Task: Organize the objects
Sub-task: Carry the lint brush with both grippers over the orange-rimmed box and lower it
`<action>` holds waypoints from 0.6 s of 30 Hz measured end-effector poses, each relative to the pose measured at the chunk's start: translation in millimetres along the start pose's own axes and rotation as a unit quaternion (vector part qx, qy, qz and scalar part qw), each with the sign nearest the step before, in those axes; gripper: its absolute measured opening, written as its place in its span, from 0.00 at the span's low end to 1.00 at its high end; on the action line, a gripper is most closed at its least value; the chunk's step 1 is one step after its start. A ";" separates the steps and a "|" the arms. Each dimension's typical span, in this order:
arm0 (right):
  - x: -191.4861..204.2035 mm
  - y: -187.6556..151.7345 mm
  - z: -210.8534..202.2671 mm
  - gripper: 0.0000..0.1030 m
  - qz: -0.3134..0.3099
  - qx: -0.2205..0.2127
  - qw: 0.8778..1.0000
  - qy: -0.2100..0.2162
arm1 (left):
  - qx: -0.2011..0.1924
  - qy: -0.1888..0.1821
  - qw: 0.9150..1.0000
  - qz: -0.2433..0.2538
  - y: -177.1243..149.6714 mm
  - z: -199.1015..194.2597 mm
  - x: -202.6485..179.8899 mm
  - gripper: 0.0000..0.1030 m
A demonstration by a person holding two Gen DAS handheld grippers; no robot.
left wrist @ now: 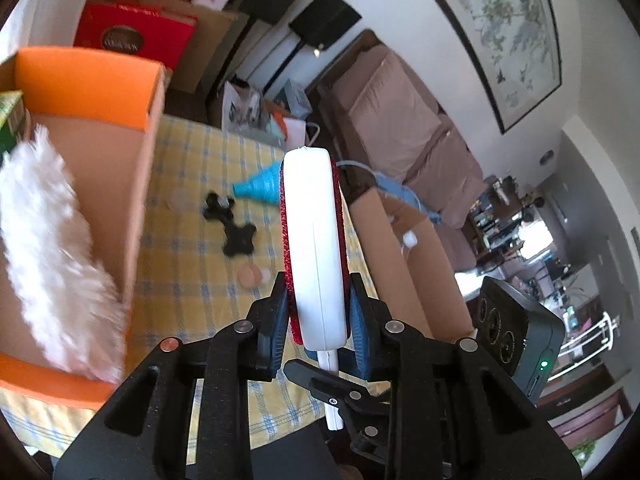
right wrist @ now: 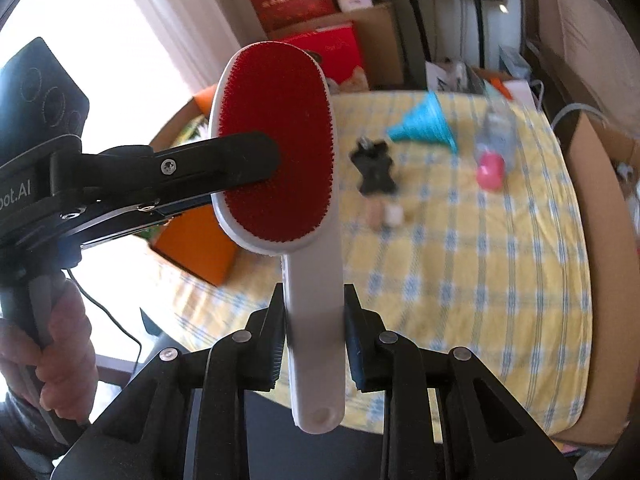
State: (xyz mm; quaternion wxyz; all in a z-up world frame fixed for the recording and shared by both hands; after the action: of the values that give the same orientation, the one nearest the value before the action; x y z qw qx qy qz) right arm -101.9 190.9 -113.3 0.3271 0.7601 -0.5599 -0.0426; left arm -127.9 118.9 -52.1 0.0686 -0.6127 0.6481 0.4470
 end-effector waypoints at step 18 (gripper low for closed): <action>71.1 85.2 20.9 0.25 -0.048 -0.005 0.998 0.043 | -0.057 0.040 0.997 -0.026 81.9 -65.4 49.5 0.25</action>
State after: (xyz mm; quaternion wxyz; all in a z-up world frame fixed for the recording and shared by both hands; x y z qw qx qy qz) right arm -154.8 105.5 -61.8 0.3524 0.7855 -0.5080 -0.0279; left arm -179.8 26.9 -4.4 0.0192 -0.6498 0.6077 0.4562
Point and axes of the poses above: each gripper's, at about its wrist camera, not at the fingertips, and z roughly the way its jaws point, x to its left, y to its top, the point moved 7 cm from there along z, roughly the way its jaws point
